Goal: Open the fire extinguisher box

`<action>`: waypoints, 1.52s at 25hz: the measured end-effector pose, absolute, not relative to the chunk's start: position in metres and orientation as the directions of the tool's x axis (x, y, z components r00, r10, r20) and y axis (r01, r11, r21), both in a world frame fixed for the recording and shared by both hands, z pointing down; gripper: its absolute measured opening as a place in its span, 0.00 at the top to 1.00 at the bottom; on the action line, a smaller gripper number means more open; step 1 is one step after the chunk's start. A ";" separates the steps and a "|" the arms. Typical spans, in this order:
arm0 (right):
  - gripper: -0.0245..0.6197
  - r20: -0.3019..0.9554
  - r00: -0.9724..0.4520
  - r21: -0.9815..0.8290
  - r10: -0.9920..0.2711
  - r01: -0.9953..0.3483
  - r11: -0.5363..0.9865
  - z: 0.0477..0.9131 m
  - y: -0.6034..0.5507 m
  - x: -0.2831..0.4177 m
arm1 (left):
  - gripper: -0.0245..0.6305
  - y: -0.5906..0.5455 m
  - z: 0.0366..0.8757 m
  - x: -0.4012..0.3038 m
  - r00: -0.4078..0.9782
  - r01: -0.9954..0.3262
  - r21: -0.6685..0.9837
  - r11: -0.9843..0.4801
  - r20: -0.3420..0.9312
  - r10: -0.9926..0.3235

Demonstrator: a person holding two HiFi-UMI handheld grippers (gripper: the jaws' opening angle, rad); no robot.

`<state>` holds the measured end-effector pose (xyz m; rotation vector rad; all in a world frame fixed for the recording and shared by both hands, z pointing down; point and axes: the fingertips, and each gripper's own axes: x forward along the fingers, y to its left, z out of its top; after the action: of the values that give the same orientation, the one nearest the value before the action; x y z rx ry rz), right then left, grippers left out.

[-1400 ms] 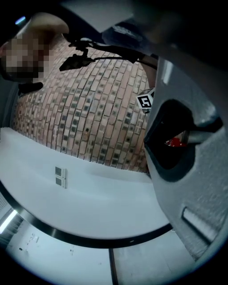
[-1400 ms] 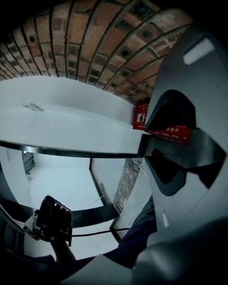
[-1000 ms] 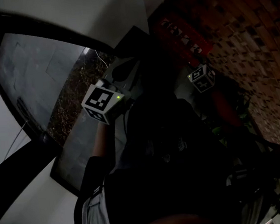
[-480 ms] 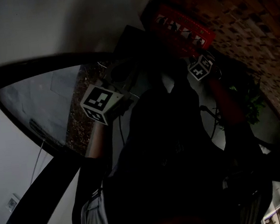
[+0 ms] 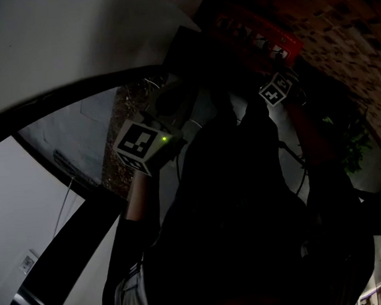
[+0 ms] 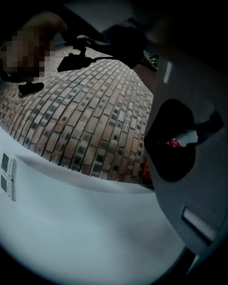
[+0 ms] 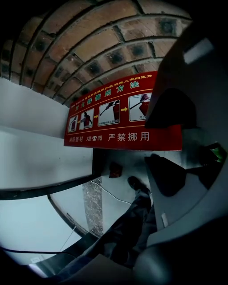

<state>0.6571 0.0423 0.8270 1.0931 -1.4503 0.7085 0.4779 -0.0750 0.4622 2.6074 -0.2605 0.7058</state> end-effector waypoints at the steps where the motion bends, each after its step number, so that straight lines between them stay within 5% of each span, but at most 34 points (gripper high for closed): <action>1: 0.68 0.971 0.063 0.152 -0.232 -0.909 0.388 0.830 0.043 0.660 | 0.96 -0.075 0.464 0.478 0.848 -0.292 0.348 -0.891 0.525 -0.073; 23: 0.81 0.980 0.032 0.120 -0.198 -0.884 0.451 0.808 0.047 0.658 | 0.96 -0.084 0.458 0.485 0.859 -0.302 0.348 -0.888 0.504 -0.094; 38: 0.86 0.929 0.029 0.206 -0.368 -0.868 0.452 0.731 0.034 0.677 | 0.96 -0.091 0.442 0.501 0.899 -0.262 0.358 -0.896 0.428 -0.092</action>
<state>0.6774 0.0337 0.7307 1.1166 -1.5614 0.5481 0.5013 -0.0909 0.4421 2.6495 -0.2591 0.5697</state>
